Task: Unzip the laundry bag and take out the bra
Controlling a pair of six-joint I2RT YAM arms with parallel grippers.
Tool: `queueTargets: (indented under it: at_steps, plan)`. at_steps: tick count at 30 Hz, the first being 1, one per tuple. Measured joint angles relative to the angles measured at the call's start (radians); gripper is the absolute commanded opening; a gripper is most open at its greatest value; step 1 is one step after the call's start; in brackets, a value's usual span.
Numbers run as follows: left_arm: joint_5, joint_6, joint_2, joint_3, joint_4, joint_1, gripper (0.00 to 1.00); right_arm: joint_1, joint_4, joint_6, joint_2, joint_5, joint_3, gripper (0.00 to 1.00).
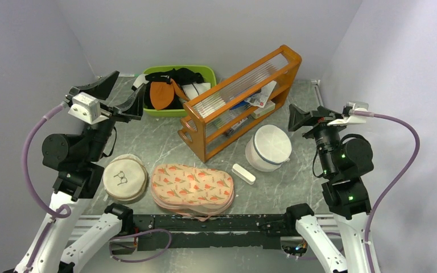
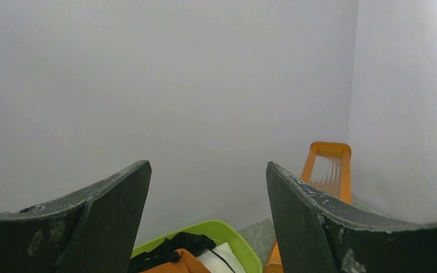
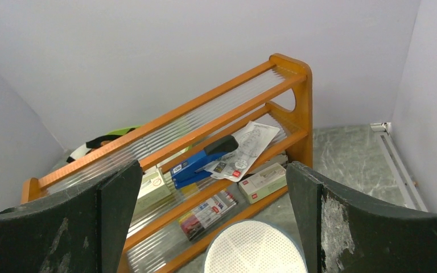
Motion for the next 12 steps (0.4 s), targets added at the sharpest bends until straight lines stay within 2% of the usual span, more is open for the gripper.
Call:
queueTargets:
  at_steps: [12]
  plan:
    - [-0.021, 0.000, 0.011, 0.000, 0.000, -0.003, 0.86, 0.000, 0.002, -0.001, 0.005, 0.014, -0.001, 1.00]
